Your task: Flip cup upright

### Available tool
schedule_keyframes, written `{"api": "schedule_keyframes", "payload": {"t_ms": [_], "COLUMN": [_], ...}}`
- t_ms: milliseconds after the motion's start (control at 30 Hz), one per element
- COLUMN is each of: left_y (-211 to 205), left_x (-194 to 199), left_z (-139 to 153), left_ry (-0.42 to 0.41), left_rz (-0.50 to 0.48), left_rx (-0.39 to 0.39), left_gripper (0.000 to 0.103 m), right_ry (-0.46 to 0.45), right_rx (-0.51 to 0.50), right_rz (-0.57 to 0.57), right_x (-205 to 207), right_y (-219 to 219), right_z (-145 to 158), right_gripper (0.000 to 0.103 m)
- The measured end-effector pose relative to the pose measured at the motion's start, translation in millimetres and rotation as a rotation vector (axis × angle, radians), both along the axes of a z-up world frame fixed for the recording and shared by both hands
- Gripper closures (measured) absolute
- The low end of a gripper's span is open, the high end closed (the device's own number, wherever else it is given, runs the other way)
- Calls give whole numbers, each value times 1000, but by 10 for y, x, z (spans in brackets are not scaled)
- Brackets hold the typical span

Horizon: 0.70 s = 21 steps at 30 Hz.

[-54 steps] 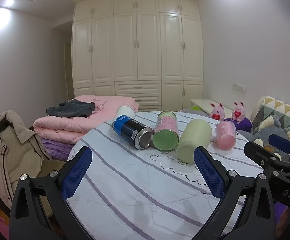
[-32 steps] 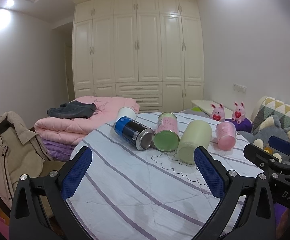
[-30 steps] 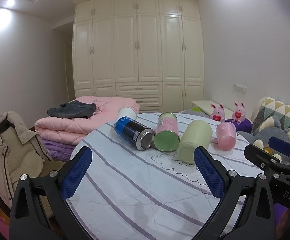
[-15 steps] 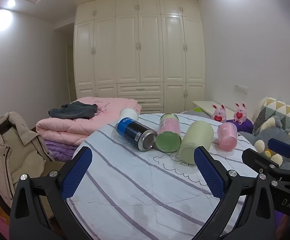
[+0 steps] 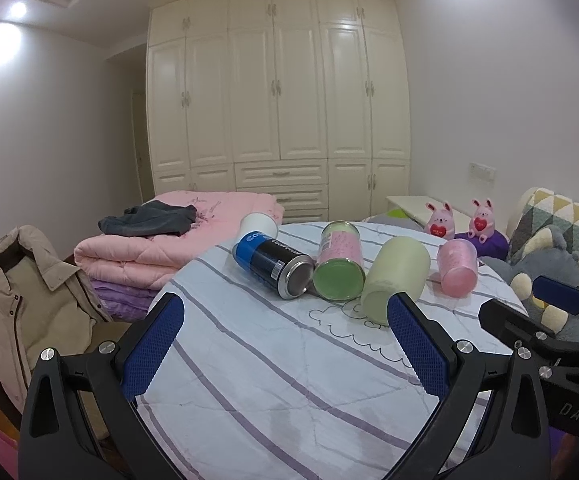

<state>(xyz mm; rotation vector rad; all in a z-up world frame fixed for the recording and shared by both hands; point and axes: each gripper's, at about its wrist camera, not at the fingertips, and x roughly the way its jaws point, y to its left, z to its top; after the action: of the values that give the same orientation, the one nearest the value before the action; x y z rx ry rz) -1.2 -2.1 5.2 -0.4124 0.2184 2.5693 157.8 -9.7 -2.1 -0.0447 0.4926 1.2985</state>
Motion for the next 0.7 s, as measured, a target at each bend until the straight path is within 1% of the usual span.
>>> {"api": "schedule_keyframes", "payload": {"t_ms": [200,300,467,500,700], "left_y": [17,1,-50,-56,-119], "left_x": [-140,-275,-557,-599,-903], "left_z": [81,137,190,195,212], "left_ry": [-38,-75,-152,-162,-225], "left_rz": [12,26,70,75,105], "left_rx": [-19,-16,-28,-31,-34], "left_gripper": [0,0,0,0,0], "right_ry": [1,19,8,49,59], "right_rx": [-37,-55,-78,-107,-154], "right_rz": [31,53,89,60,127], "right_x": [18,61,122,135,178], "right_y": [151,279,503,556,883], "right_z": [99,208,341,358,429], "right_gripper": [21,21,21,22,22]}}
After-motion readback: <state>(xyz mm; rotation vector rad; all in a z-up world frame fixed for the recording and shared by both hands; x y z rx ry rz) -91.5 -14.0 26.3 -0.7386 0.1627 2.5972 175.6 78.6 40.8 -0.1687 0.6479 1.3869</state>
